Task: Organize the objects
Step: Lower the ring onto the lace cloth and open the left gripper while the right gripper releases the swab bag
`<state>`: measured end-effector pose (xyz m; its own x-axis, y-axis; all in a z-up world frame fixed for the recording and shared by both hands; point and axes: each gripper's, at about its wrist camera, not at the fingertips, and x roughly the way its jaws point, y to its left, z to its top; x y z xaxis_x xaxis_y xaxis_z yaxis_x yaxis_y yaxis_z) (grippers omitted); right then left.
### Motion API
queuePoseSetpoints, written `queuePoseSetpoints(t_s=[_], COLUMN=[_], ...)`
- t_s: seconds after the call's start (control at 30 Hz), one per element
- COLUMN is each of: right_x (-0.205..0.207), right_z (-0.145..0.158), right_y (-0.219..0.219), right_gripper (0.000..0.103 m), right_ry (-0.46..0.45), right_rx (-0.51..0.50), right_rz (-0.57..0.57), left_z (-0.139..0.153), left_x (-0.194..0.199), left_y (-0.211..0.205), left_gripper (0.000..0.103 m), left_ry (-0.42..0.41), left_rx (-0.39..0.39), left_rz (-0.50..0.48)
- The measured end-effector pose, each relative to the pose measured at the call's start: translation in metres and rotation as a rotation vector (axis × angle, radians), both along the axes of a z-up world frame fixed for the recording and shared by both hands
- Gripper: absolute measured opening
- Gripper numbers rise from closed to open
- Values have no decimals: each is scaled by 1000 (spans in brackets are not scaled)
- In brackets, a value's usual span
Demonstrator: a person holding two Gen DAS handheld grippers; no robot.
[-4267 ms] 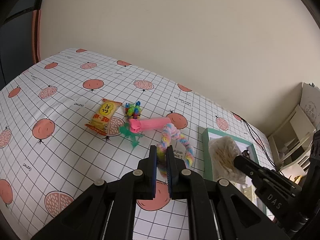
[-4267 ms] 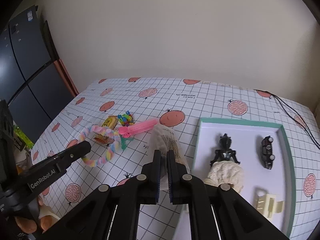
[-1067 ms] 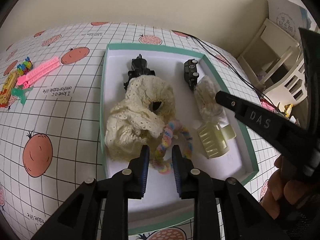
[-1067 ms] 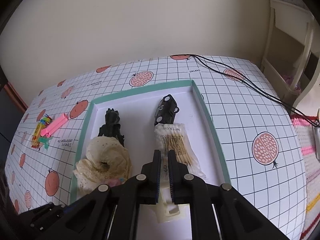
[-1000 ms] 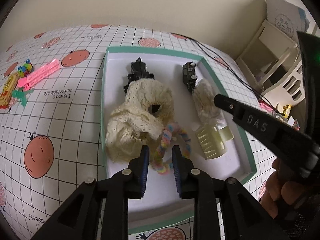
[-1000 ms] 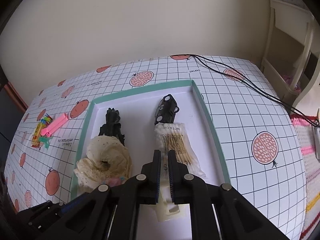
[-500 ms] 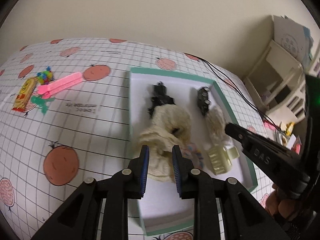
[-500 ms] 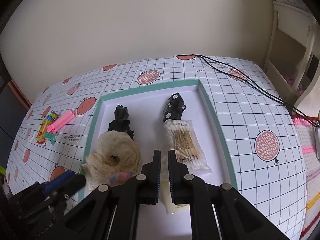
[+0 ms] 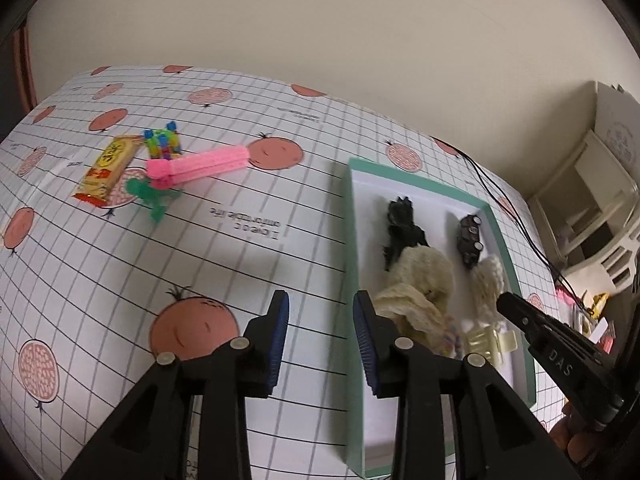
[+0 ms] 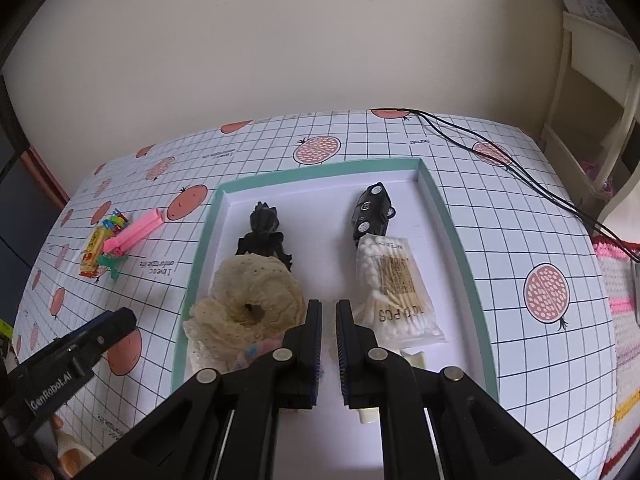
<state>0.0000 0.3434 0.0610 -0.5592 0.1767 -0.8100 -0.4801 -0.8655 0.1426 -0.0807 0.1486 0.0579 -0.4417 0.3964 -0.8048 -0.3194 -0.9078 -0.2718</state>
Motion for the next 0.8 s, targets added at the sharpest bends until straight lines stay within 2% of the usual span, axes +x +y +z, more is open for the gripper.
queuePoseSetpoints(t_s=[0.27, 0.4, 0.43, 0.47, 0.53, 0.6, 0.7, 0.8], right_x=[-4, -6, -5, -5, -5, -6, -7, -7], right_z=[-2, -2, -2, -1, -1, -2, -3, -4], right_y=[-8, -12, -11, -11, -13, -14, -15, -15], right_gripper=[11, 39, 43, 46, 57, 61, 69, 75], right_ry=[-5, -4, 4, 9, 13, 12, 9, 3], right_rx=[1, 1, -4, -6, -5, -4, 2, 2], right_rz=[13, 16, 13, 10, 6, 12, 18, 17], left_z=[0, 0, 0, 0, 0, 0, 1, 2], left_x=[-8, -10, -10, -10, -11, -11, -12, -12], left_y=[-17, -23, -24, -24, -26, -28, -29, -32], left_gripper=[45, 57, 62, 64, 69, 78, 79, 92], left_ry=[3, 6, 10, 13, 18, 21, 33, 47], left_rx=[-14, -28, -33, -38, -40, -44, -53, -59], left_rz=[55, 77, 82, 87, 96, 102, 116, 133])
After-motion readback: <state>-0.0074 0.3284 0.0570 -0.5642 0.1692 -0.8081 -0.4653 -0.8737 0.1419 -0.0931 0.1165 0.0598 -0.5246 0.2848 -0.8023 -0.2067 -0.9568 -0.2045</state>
